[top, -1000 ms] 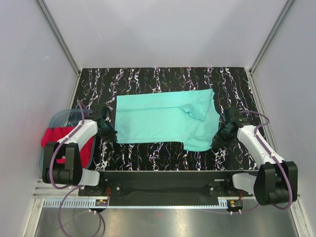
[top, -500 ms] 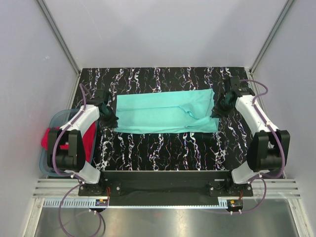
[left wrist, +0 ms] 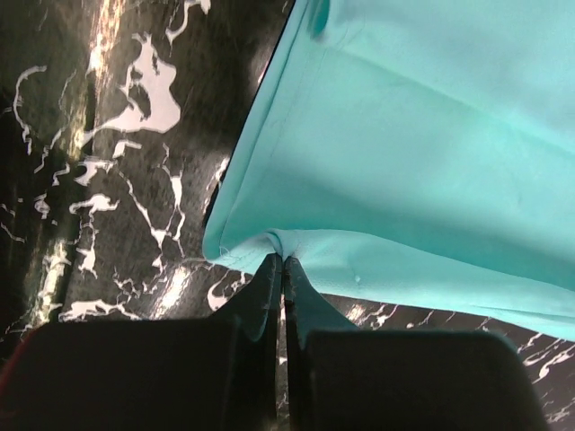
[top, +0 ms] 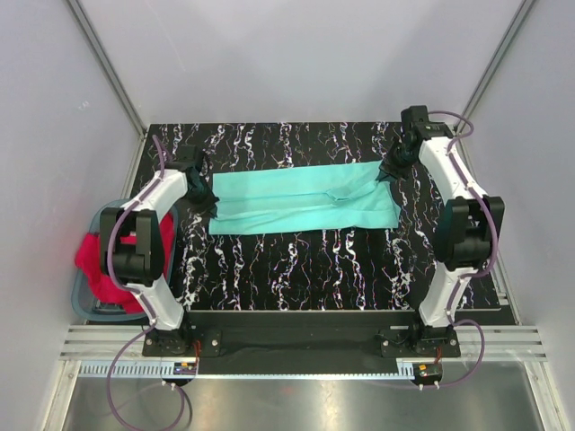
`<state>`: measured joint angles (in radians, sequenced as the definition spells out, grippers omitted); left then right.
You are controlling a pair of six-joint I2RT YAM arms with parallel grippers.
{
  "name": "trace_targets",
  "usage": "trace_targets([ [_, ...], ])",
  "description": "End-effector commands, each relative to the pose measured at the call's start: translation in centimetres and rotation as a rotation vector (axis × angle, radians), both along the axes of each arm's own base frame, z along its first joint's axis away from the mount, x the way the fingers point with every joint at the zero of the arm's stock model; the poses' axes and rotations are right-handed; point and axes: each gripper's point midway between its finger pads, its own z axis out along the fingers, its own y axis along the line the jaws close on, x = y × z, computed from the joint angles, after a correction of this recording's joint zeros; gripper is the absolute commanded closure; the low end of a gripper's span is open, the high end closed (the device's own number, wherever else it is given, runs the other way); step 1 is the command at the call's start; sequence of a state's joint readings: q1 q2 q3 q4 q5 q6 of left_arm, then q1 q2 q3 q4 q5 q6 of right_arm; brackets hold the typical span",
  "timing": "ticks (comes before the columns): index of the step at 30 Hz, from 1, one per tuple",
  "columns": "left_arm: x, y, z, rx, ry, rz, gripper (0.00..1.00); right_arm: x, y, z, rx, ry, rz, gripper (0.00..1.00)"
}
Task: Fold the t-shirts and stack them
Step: Fold the tshirt
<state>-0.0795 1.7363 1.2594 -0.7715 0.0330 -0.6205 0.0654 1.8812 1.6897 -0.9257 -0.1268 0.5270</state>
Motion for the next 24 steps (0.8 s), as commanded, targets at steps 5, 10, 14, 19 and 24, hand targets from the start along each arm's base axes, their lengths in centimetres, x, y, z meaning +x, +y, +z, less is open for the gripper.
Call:
trace_targets([
  [5,2.2,0.5,0.0,0.036,0.008,-0.009,1.0,2.9,1.3,1.3,0.06,-0.031,0.05,1.0],
  [10,3.5,0.6,0.3,0.034,-0.006,0.004,1.0,4.2,1.5,0.9,0.065,-0.028,0.064,1.0],
  [14,4.4,0.8,0.1,0.035,-0.006,0.008,1.0,4.8,1.4,0.4,0.051,-0.016,0.074,1.0],
  [19,5.2,1.1,-0.1,0.031,-0.002,0.02,1.0,5.7,1.5,-0.3,0.055,-0.01,0.069,1.0],
  [24,5.6,1.4,-0.5,0.026,0.003,0.03,0.98,6.2,1.3,-0.8,0.045,-0.001,0.071,1.0],
])
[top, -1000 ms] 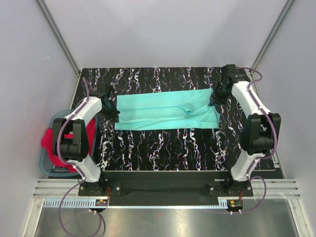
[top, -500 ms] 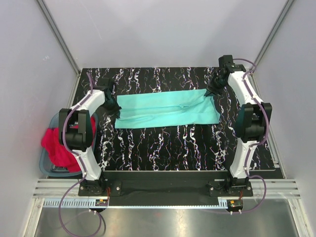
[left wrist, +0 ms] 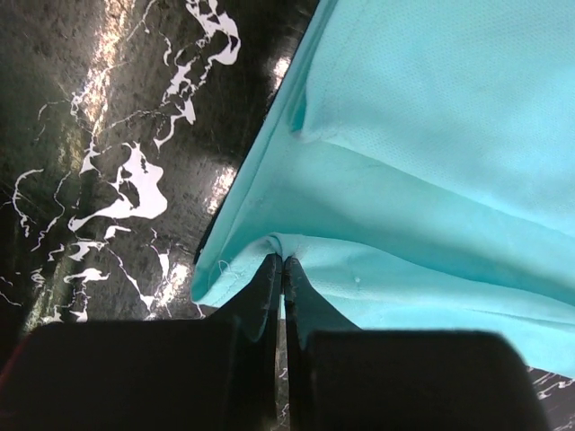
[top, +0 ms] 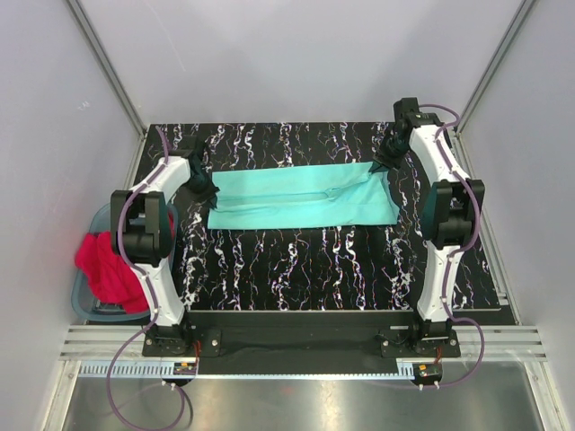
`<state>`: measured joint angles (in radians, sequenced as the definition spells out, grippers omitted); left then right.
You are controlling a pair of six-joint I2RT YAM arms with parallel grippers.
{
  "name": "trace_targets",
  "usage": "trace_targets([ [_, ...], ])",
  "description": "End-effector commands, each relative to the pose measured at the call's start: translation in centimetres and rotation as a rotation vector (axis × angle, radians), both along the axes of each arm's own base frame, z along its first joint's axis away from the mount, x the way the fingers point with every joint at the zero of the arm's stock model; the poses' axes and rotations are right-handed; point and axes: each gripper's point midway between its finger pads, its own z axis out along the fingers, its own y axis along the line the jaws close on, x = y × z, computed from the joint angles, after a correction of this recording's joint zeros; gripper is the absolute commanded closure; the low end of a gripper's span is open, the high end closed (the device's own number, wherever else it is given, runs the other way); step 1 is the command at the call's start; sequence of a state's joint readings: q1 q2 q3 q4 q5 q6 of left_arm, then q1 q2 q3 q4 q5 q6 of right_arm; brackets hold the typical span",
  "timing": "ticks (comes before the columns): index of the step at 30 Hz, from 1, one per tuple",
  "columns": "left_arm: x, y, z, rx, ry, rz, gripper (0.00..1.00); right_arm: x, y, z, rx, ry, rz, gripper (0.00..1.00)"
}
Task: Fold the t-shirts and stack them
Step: Fold the tshirt
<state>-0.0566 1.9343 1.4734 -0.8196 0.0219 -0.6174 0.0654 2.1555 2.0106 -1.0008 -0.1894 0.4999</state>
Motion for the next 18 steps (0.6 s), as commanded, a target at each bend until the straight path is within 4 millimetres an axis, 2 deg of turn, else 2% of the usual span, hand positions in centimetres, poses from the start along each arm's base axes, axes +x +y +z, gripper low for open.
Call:
trace_targets([
  [1,1.3,0.7,0.7,0.012,-0.031,0.007,0.98,0.8,0.0,1.0,0.003,-0.03,0.02,1.0],
  [8,1.8,0.8,0.9,0.0,-0.036,0.015,0.98,1.3,0.0,1.7,0.017,-0.039,0.01,1.0],
  [14,1.9,0.6,1.7,-0.011,-0.063,0.026,1.0,1.5,-0.2,3.8,0.028,-0.083,-0.008,1.0],
  [18,2.8,0.4,1.6,-0.02,-0.06,0.023,1.0,2.0,-0.2,2.8,0.04,-0.066,-0.013,1.0],
])
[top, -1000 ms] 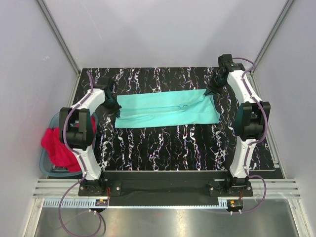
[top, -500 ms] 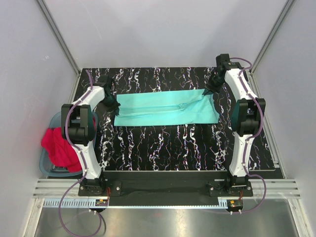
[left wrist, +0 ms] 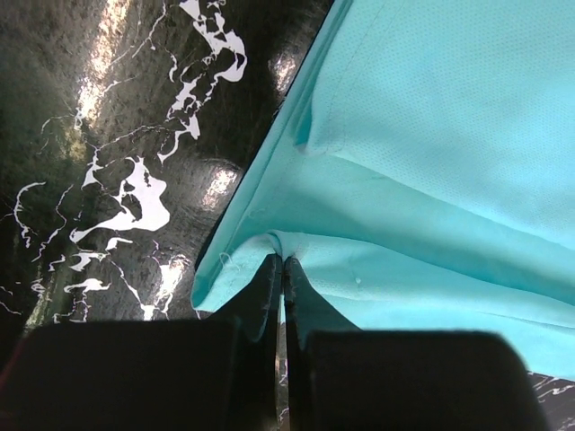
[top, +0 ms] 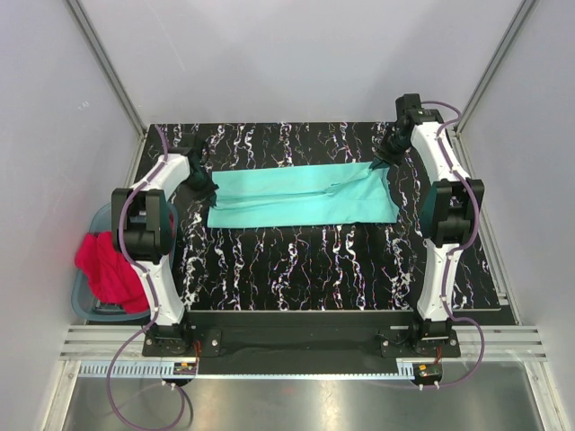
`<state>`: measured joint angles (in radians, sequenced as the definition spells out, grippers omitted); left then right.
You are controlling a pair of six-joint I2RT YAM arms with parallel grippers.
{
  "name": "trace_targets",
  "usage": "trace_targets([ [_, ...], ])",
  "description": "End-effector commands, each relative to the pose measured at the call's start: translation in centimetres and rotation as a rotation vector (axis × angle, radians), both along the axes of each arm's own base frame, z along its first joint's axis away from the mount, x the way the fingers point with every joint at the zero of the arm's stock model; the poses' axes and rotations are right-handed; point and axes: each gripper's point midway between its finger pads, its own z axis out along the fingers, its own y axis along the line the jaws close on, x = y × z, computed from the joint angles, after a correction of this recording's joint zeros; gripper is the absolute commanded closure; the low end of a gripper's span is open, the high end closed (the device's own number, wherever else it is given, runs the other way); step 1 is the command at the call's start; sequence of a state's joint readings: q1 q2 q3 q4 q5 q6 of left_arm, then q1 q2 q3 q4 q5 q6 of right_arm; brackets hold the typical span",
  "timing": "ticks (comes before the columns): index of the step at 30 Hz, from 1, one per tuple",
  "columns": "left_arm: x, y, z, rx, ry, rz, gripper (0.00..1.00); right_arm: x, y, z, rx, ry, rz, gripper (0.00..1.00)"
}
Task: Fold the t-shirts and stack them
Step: Fold the tshirt
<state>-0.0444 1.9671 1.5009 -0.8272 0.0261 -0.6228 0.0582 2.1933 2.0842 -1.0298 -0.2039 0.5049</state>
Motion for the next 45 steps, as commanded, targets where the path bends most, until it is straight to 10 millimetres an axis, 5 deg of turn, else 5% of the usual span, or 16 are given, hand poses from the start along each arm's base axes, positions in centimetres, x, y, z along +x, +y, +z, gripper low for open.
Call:
trace_targets([
  [1,2.3,0.0,1.8,-0.014,-0.063,0.007,1.0,1.3,-0.1,2.2,0.026,-0.061,-0.007,1.0],
  [20,4.1,0.7,0.4,-0.003,-0.043,0.018,0.93,3.1,-0.4,-1.8,0.037,-0.02,-0.004,0.99],
  [27,4.6,1.2,0.6,0.015,-0.054,0.023,0.68,3.8,-0.7,-2.8,0.035,-0.022,-0.004,0.96],
  [30,4.9,1.9,1.5,0.05,-0.085,0.039,0.53,4.9,-0.7,-3.9,0.031,-0.048,0.012,0.86],
  [37,4.8,1.0,7.4,0.067,-0.26,0.006,0.46,6.5,-2.7,-3.7,-0.062,-0.067,0.014,0.47],
  [41,3.7,-1.2,7.8,0.016,-0.293,-0.036,0.46,5.4,-4.6,-1.0,-0.184,-0.091,0.024,0.37],
  [45,3.3,-3.8,5.8,-0.099,-0.264,-0.096,0.52,3.8,-4.3,0.6,-0.176,-0.12,0.044,0.35],
])
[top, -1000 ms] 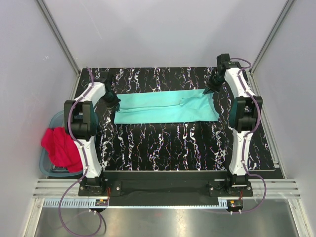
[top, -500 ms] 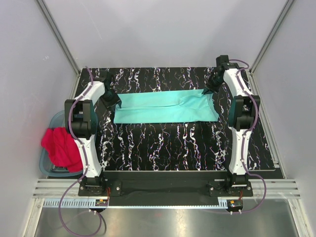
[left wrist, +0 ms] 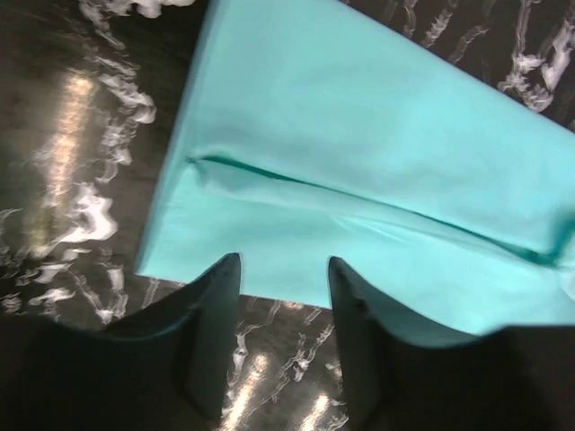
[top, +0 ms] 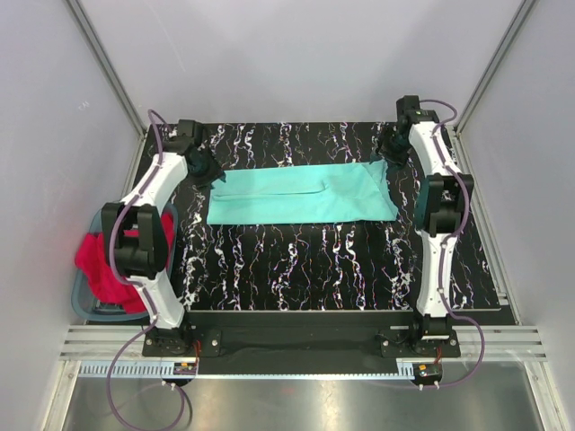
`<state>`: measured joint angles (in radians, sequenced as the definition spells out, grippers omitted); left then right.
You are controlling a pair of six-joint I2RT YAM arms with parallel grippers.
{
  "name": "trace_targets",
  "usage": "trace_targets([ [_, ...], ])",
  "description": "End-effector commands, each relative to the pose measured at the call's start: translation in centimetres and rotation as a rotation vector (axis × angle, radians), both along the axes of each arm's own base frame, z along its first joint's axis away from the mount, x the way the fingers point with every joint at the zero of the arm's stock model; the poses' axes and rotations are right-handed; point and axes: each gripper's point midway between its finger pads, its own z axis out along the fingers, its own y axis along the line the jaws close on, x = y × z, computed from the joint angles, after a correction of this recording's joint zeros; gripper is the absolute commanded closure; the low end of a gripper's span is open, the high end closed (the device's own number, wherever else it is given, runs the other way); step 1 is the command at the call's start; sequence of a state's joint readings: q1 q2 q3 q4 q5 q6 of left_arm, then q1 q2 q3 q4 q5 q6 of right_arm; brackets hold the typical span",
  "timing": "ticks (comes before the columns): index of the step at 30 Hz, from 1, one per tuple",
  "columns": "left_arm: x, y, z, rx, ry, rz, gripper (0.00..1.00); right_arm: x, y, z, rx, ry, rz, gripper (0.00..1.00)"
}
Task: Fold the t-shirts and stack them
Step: Fold the tshirt
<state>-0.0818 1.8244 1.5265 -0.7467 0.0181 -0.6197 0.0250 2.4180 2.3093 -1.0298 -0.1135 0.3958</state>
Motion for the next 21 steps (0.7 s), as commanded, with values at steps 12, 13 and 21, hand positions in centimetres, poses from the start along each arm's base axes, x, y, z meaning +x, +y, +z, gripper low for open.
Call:
trace_targets([
  [12,0.9,-7.9,-6.7,-0.357,0.082,-0.19,0.83,-5.8,5.0,0.5,0.289,-0.023,0.055,0.76],
  [13,1.2,-7.2,-7.0,-0.363,0.082,-0.172,0.83,-6.1,4.6,-0.8,0.295,-0.003,0.04,0.8],
  [21,2.3,-3.2,-9.2,-0.359,0.118,-0.107,0.81,-6.7,1.7,-4.3,0.344,0.042,-0.031,0.85],
])
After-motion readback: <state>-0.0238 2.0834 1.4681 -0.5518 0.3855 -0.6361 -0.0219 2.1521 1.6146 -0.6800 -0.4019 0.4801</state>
